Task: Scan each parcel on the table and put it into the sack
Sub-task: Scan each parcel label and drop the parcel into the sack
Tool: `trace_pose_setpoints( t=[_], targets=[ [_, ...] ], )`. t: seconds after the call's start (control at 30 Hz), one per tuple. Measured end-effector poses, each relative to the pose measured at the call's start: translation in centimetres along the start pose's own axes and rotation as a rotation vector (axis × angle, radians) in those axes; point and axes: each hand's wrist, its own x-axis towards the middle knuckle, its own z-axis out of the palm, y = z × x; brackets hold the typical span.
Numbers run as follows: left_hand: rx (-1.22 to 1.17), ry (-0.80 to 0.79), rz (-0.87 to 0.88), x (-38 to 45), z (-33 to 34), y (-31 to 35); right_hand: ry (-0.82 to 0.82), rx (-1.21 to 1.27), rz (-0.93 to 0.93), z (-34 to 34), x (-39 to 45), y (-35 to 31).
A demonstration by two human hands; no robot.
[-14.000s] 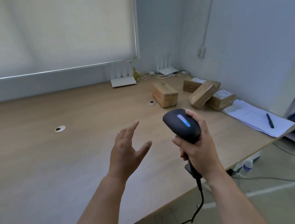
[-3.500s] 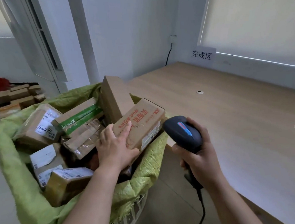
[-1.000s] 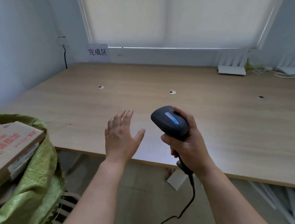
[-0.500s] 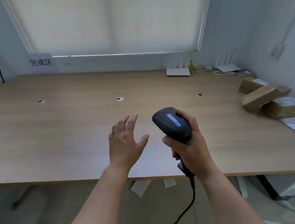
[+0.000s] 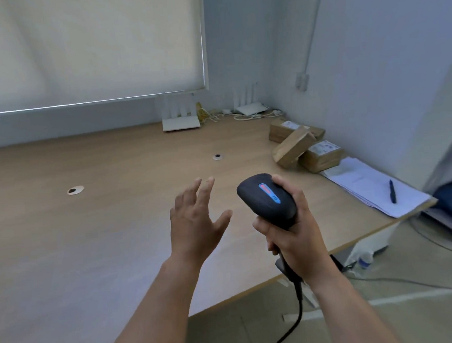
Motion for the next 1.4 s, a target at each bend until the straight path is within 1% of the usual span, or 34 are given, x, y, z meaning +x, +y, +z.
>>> trace_pose_setpoints(
  t=[0.13, 0.43, 0.53, 0.73, 0.93, 1.1, 1.4],
  targets=[
    [-0.014, -0.055, 0.079, 3.2, 3.1, 1.4, 0.07, -0.026, 0.004, -2.4, 2.7, 1.2],
    [0.003, -0.157, 0.183, 11.9, 8.5, 2.2, 0.181, -0.046, 0.024, -5.4, 10.5, 3.9],
    [-0.003, -0.171, 0.201, 14.6, 10.6, 3.0, 0.223, -0.066, 0.044, -7.1, 12.8, 5.2],
    [-0.014, -0.25, 0.219, 19.3, 16.7, 6.0, 0.243, -0.075, 0.086, -11.4, 17.6, 8.1],
    [0.004, -0.282, 0.187, 25.1, 23.7, 9.3, 0.253, -0.07, 0.119, -17.3, 24.5, 11.7],
    [-0.004, -0.356, 0.166, 29.5, 30.4, 12.0, 0.265, -0.085, 0.147, -21.9, 30.3, 15.6],
    [0.037, -0.433, 0.038, 33.4, 40.3, 12.7, 0.232, -0.061, 0.209, -26.3, 37.0, 21.7]
  ],
)
